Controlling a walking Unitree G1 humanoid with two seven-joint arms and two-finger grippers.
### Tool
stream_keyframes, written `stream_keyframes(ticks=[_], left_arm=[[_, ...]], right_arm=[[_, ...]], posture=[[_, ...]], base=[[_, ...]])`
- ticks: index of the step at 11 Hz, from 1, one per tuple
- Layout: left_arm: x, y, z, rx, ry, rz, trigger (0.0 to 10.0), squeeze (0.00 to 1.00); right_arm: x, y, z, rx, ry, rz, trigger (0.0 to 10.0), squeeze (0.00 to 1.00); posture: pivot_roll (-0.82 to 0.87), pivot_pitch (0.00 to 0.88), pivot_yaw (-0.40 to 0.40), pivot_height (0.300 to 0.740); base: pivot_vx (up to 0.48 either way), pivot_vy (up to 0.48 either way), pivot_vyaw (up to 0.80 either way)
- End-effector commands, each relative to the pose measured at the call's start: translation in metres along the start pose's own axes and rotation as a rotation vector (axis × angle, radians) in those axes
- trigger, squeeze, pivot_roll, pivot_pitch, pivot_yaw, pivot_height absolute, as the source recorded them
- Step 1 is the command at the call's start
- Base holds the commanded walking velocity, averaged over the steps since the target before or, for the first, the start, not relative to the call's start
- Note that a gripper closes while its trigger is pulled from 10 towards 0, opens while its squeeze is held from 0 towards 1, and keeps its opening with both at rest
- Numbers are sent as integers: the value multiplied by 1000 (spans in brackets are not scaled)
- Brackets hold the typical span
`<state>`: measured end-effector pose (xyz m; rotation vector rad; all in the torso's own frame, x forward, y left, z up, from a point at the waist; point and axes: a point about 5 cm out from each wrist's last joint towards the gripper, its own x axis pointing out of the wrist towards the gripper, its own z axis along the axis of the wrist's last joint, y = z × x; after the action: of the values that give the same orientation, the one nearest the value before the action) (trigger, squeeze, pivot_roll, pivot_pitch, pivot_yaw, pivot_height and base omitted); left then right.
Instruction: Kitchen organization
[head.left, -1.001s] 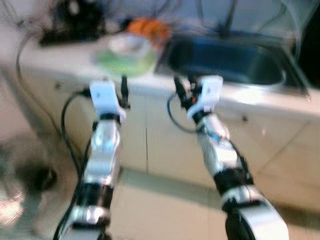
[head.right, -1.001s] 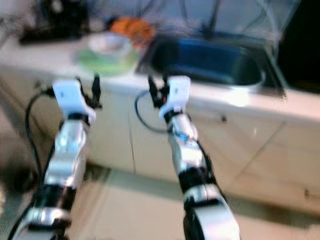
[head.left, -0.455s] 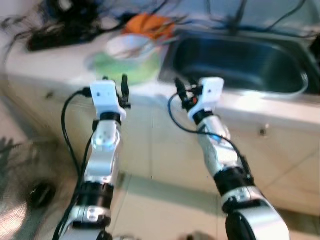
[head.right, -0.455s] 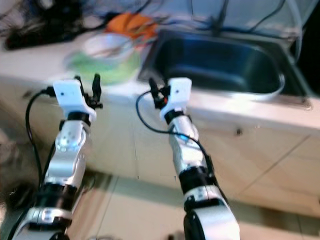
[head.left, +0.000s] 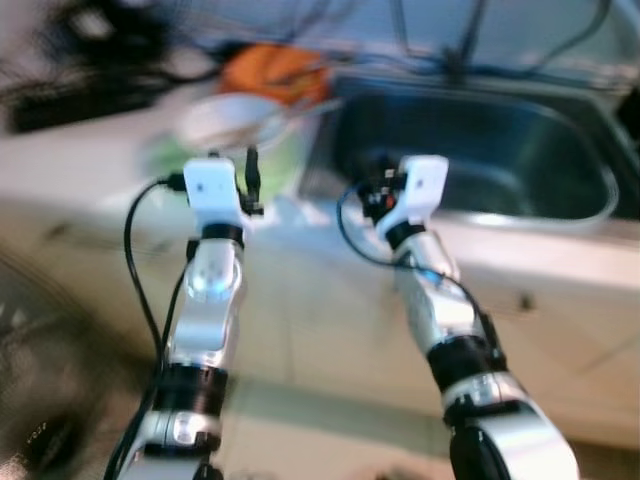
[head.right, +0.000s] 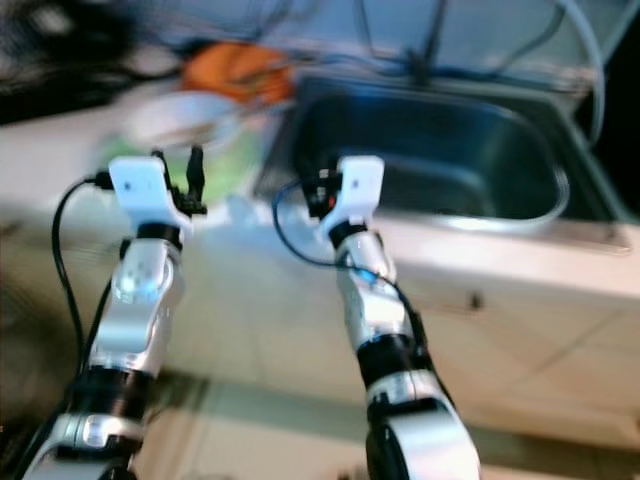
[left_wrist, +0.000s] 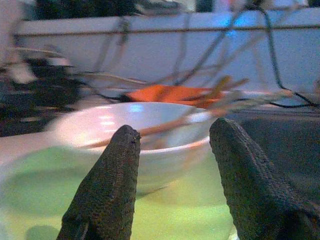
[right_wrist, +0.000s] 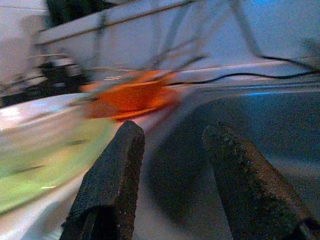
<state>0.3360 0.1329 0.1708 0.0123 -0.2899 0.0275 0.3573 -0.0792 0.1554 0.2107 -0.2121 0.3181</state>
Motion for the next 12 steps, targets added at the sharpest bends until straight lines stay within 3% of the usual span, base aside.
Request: stream_keyframes(ticks=[1,4,10,12], left_arm=[[0,-10,2,0,-5,-31,10000,0],[-2,-17,8,-7,-46,-82,10000,0],[-4,-29,16,16,-99,-167,10000,0],[0,-34,23,151,-121,-215,10000,0]], right_arm=[[0,-9,4,-8,-11,-27,10000,0],[0,-9,4,1,-8,-30,10000,0],[0,-10,4,-7,-14,-29,10000,0],[0,-10,4,-6,-15,-29,10000,0]], posture=[[46,44,-3,740],[47,44,-2,740],[47,46,-4,740],[49,44,-5,740]], base=[[461,0,0],[318,0,-377],[0,0,0],[0,0,0]])
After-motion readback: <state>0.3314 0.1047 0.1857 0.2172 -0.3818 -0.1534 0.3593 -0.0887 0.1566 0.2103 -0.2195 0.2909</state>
